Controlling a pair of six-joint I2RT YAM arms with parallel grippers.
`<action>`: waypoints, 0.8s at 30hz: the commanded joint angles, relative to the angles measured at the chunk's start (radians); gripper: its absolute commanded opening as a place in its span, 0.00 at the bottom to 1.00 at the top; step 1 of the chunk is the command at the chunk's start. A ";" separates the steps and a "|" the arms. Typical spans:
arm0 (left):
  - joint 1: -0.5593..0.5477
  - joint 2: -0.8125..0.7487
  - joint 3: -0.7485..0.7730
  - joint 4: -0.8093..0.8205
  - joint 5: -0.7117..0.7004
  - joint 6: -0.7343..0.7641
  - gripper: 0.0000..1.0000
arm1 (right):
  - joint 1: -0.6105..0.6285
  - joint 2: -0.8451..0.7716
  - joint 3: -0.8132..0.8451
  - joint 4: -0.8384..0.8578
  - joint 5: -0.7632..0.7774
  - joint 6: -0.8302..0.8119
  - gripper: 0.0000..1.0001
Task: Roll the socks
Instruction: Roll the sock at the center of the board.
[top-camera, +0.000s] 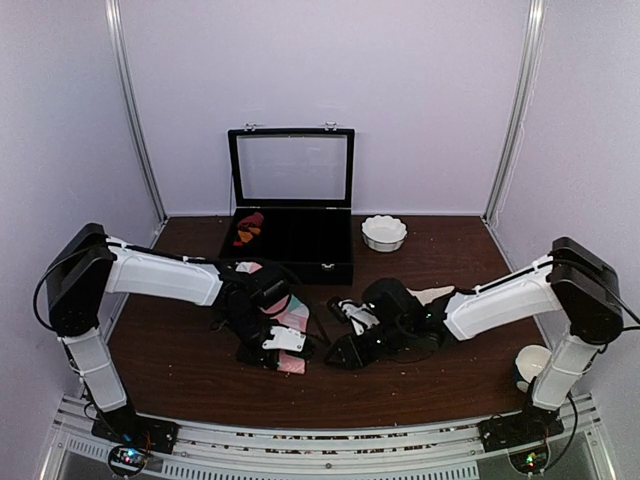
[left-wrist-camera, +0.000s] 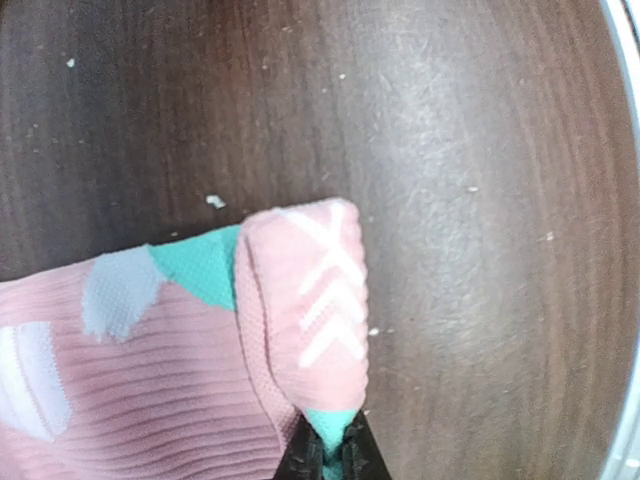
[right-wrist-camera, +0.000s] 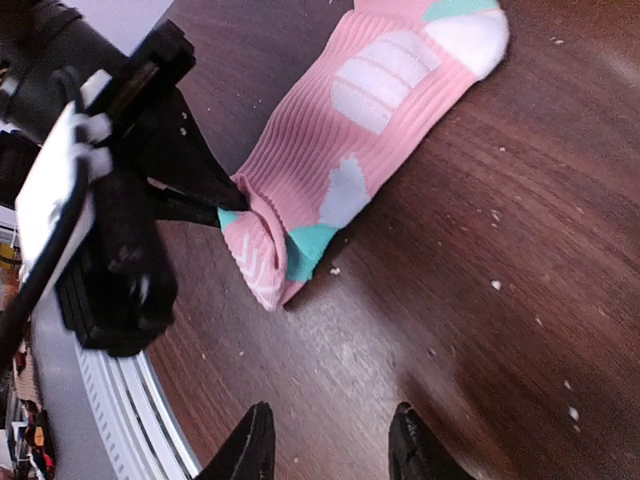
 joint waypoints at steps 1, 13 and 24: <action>0.036 0.071 0.048 -0.174 0.163 -0.071 0.02 | 0.044 -0.175 -0.157 0.099 0.182 -0.135 0.40; 0.143 0.131 0.102 -0.285 0.395 -0.116 0.05 | 0.287 -0.118 -0.013 0.012 0.279 -0.612 0.48; 0.178 0.165 0.107 -0.356 0.419 -0.072 0.09 | 0.297 0.195 0.312 -0.066 0.191 -0.832 0.44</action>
